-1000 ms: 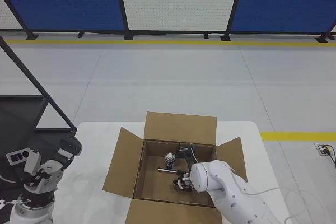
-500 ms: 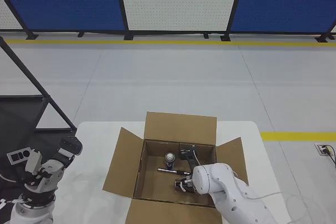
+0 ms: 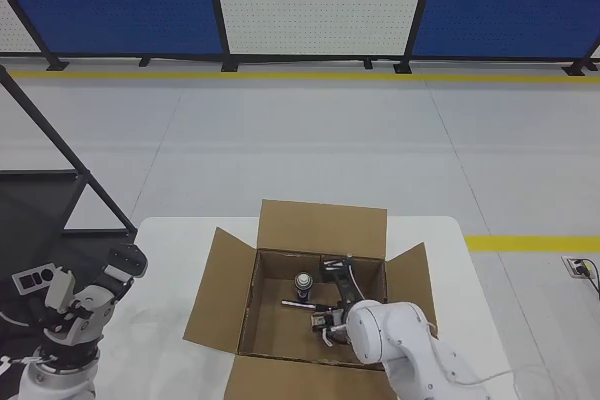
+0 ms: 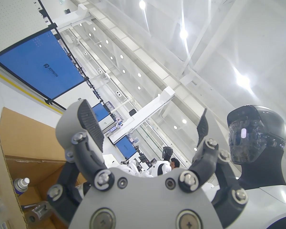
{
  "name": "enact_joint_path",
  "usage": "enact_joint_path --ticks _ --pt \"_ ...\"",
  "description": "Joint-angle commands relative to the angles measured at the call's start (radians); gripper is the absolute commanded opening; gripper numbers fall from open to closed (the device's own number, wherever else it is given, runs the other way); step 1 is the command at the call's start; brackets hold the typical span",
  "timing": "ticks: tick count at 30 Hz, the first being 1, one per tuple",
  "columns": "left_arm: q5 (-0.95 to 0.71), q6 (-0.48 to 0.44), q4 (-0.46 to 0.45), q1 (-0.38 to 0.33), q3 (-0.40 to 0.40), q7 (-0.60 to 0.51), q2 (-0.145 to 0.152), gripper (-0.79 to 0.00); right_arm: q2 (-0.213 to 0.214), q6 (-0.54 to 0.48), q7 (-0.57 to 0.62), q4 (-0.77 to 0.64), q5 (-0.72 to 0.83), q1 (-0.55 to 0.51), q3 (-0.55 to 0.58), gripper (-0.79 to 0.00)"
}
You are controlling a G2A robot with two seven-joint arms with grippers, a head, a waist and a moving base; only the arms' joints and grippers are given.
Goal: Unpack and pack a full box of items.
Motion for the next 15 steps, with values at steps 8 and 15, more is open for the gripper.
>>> enact_joint_path --ticks 8,15 --pt "0.009 0.009 0.005 -0.015 0.019 -0.003 -0.001 0.000 0.027 -0.053 -0.200 -0.333 -0.171 -0.225 0.058 -0.785" --pt "0.015 0.013 0.006 -0.026 0.033 -0.005 -0.002 0.000 0.030 -0.040 -0.278 -0.403 -0.178 -0.294 0.085 -0.785"
